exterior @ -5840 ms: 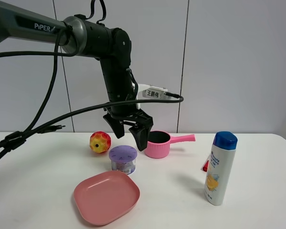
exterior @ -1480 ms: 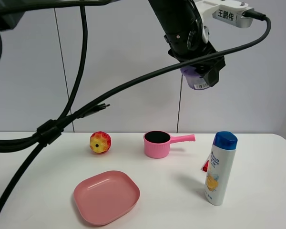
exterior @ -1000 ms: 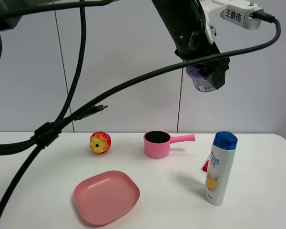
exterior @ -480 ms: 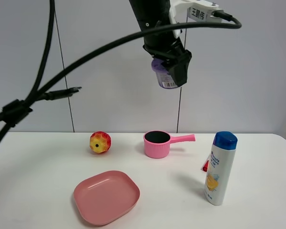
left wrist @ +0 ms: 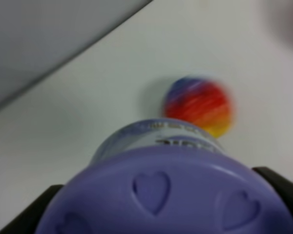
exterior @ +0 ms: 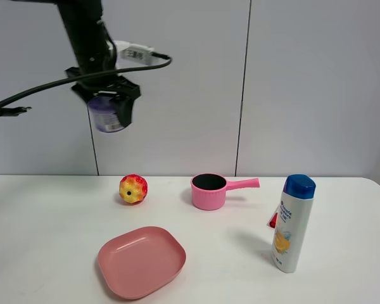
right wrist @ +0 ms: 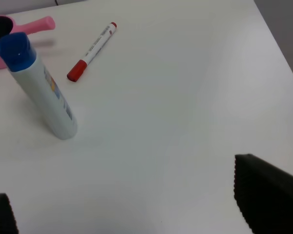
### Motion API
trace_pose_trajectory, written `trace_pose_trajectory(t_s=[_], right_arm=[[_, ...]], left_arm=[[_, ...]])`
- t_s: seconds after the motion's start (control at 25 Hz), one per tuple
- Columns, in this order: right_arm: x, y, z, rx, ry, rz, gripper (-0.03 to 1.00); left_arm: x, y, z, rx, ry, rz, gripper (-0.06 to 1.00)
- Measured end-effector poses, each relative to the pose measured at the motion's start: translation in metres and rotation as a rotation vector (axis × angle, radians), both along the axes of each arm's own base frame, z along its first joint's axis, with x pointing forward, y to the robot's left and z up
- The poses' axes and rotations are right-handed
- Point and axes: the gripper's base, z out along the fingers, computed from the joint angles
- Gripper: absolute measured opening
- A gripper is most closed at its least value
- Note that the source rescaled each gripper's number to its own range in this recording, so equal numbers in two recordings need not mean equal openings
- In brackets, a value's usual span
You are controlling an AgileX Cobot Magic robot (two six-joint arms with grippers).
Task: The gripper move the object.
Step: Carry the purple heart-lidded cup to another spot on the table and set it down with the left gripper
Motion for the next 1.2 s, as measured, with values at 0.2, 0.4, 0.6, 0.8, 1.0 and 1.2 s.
trace_pose_trajectory(t_s=[0.2, 0.4, 0.6, 0.8, 1.0, 1.2], right_arm=[[0.000, 0.000, 0.000, 0.000, 0.000, 0.000, 1.00], [0.000, 0.000, 0.000, 0.000, 0.000, 0.000, 1.00], [0.000, 0.000, 0.000, 0.000, 0.000, 0.000, 1.00], [0.000, 0.000, 0.000, 0.000, 0.000, 0.000, 1.00], [0.000, 0.000, 0.000, 0.000, 0.000, 0.000, 1.00], [0.000, 0.000, 0.000, 0.000, 0.000, 0.000, 1.00]], left_arm=[[0.006, 0.068, -0.033, -0.020, 0.119, 0.250, 0.00], [0.001, 0.089, -0.066, -0.062, 0.209, 0.322, 0.00], [0.006, 0.088, -0.083, -0.123, 0.152, 0.322, 0.00], [0.013, 0.090, -0.096, -0.143, 0.111, 0.325, 0.00], [0.019, 0.090, -0.130, -0.134, 0.149, 0.329, 0.00], [0.024, 0.089, -0.147, -0.136, 0.145, 0.329, 0.00]])
